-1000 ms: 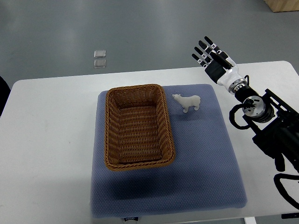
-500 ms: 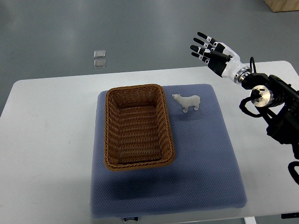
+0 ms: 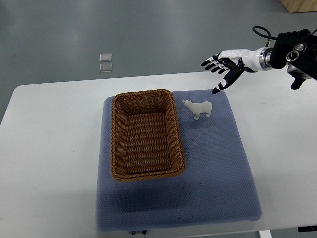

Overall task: Place white bear in brown basket with right hand
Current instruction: 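Lower the right hand over the white bear and close fingers around it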

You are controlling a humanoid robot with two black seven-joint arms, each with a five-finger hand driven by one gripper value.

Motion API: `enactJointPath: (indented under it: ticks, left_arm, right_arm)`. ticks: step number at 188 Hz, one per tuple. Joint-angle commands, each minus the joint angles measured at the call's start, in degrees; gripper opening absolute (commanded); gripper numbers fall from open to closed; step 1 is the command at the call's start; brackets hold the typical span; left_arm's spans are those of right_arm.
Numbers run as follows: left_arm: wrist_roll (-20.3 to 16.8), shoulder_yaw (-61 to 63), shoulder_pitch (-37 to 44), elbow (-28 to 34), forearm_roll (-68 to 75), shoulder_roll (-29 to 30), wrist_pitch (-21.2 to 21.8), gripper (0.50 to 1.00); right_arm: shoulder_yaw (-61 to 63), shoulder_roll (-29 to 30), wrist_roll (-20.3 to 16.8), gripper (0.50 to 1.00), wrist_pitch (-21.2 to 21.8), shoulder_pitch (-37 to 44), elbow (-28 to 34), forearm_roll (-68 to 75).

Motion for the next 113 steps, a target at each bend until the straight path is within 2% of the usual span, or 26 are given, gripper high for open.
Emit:
enactJointPath:
  ticks: [1, 24, 53, 75, 113]
  left_arm:
    - [0.0, 0.0, 0.0, 0.1, 0.0, 0.0, 0.0, 1.0]
    - [0.0, 0.0, 0.0, 0.1, 0.0, 0.0, 0.0, 1.0]
    - [0.0, 0.0, 0.0, 0.1, 0.0, 0.0, 0.0, 1.0]
    - [0.0, -0.1, 0.0, 0.1, 0.0, 0.0, 0.0, 1.0]
    - [0.0, -0.1, 0.0, 0.0, 0.0, 0.0, 0.0, 1.0]
  right_arm:
    - [-0.7, 1.0, -0.8, 0.93, -0.6, 0.1, 0.4, -0.4]
    - [-1.0, 3.8, -0.8, 0.93, -2.4, -0.6, 0.3, -1.4]
    - [-2.7, 4.7, -0.6, 0.928, -4.2, -2.4, 0.2, -5.1]
    - [-2.9, 4.7, -0.4, 0.928, -7.4, -4.0, 0.2, -7.1]
    - [-3.0, 5.0, -0.4, 0.924, -7.9, -5.2, 0.2, -7.3]
